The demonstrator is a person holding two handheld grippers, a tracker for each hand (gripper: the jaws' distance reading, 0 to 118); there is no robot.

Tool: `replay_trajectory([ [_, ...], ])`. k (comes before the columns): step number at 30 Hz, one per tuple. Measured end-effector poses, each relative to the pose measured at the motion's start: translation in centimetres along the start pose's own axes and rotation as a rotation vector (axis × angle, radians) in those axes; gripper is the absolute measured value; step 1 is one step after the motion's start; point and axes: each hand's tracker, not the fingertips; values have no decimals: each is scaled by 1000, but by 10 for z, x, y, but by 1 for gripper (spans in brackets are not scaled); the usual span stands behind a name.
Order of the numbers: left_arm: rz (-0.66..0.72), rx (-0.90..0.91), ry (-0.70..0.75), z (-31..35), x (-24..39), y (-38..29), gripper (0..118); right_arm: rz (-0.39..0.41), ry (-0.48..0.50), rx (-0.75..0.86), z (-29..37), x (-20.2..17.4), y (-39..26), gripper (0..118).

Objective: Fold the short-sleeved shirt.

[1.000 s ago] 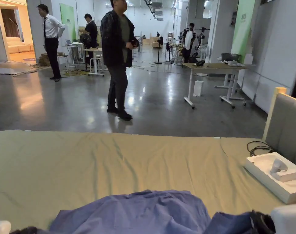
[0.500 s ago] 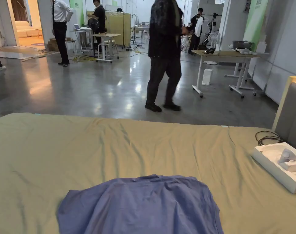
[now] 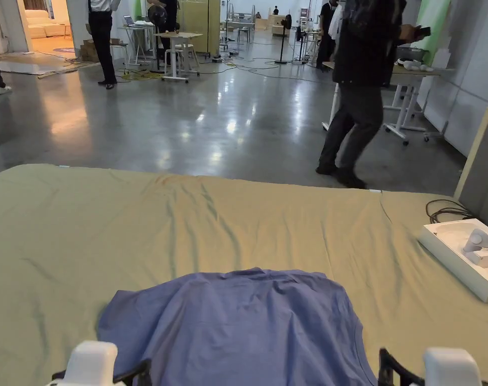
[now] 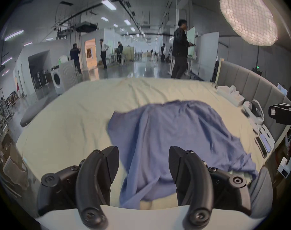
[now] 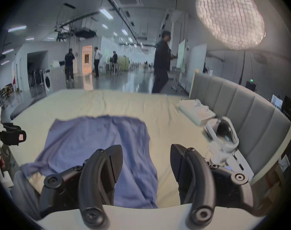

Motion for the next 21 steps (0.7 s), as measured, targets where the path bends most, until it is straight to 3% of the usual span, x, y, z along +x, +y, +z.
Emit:
replay_trajectory([
  [5, 30, 179, -13, -1, 19, 29, 67, -30, -1, 190, -7, -23, 25, 63],
  [8, 27, 265, 0, 0, 29, 42, 65, -2, -3, 252, -12, -37, 35, 58],
  [10, 16, 268, 8, -1, 34, 48, 53, -5, -7, 267, -16, -44, 40, 40],
  [11, 12, 270, 10, -2, 37, 52, 42, -14, -2, 266, -20, -45, 42, 27],
  [13, -11, 278, 29, -6, 39, 56, 14, -38, -11, 277, -23, -47, 43, 12],
  [14, -34, 277, 77, -7, 41, 58, 6, -42, -23, 280, -25, -48, 43, 4],
  [21, -22, 241, 55, -20, 23, 54, 2, -76, 39, 215, -49, -42, 41, 0],
])
